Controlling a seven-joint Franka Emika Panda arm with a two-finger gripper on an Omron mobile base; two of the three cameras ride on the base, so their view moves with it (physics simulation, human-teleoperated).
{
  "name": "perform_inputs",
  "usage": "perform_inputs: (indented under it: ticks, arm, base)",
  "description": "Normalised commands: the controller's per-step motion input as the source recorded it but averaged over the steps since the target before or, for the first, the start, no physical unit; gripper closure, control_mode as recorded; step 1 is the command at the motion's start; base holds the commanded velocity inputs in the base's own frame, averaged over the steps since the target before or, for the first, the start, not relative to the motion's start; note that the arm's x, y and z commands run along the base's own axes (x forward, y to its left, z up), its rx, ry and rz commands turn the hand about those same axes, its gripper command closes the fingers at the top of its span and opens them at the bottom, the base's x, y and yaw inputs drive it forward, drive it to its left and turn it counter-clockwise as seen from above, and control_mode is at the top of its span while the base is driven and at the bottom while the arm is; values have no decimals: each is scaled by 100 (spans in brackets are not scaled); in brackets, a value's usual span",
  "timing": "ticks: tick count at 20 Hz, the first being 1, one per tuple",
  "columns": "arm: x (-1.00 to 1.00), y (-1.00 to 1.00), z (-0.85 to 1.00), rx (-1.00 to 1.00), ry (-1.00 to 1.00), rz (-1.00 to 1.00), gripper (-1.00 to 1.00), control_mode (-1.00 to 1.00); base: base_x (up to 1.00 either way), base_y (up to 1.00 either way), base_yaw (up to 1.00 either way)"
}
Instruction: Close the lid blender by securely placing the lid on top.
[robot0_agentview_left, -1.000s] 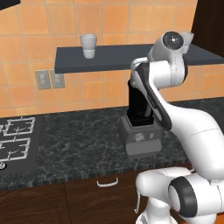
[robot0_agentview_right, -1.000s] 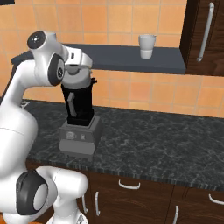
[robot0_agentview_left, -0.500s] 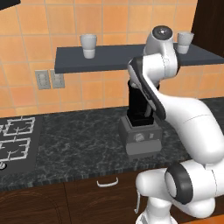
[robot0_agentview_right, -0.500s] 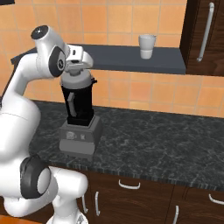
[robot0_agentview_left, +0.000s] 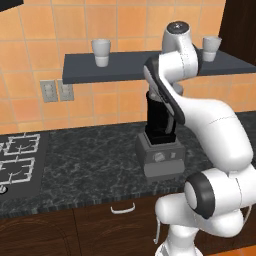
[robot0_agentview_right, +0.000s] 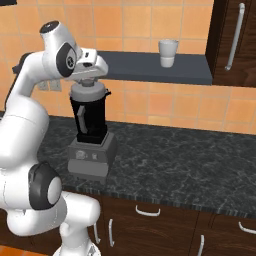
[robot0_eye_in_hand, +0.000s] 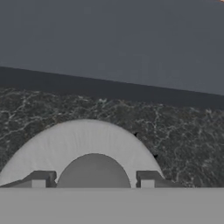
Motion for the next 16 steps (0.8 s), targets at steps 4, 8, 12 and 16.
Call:
perform_inputs:
  ticks: [4,8,12,16]
  arm:
    - [-28,-43,0,0,-3,0,-100,-100]
    - [-31,-28,0,0,-8,0,-100,-100]
    - [-27,-3,-2,0,-2,0,-100,-100]
    - [-4,0,-4,-4,0,3,-100,-100]
  base:
    - [0,0,0]
    - [0,0,0]
    - [0,0,0]
    - [0,0,0]
